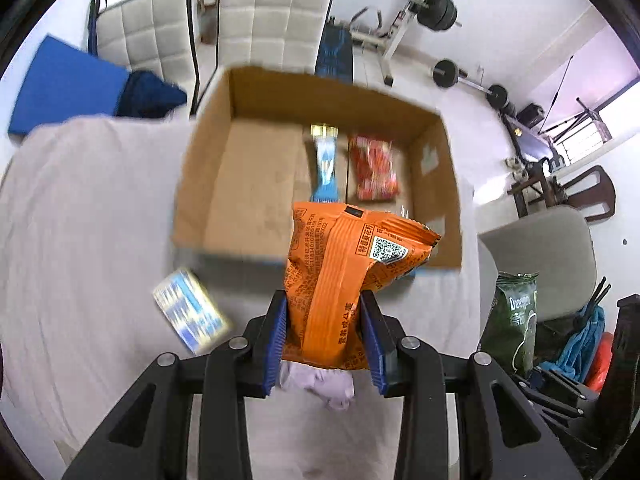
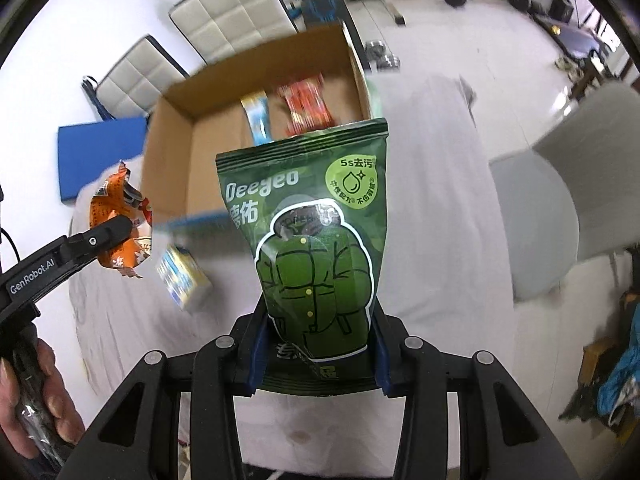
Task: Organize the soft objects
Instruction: 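Carry both bags into the box and open both tools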
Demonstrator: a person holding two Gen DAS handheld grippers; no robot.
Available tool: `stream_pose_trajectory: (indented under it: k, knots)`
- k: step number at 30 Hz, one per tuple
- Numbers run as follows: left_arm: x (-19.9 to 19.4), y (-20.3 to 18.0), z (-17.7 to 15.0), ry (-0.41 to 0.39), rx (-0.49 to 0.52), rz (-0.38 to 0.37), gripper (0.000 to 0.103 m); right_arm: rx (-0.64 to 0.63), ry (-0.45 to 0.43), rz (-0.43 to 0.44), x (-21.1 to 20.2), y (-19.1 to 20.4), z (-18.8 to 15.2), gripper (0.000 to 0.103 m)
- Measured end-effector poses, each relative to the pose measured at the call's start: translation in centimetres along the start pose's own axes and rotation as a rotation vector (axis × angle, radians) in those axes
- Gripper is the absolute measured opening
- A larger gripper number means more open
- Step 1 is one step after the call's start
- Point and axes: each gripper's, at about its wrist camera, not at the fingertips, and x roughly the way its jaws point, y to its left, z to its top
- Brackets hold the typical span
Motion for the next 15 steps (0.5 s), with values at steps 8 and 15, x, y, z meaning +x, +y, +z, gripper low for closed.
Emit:
stream_pose_trajectory:
  k: [8,15]
  knots:
    - [0.8,1.4,7.0,-0.017,-0.004,0.063,0.033,0.002,-0.038,-0.007,1.3,2.7,7.0,0.044]
    - [6.0,3.6,10.5,0.076,-0.067,0.079,0.033,0.031,0.065,-0.038,10.7,3.3,11.5,0.044]
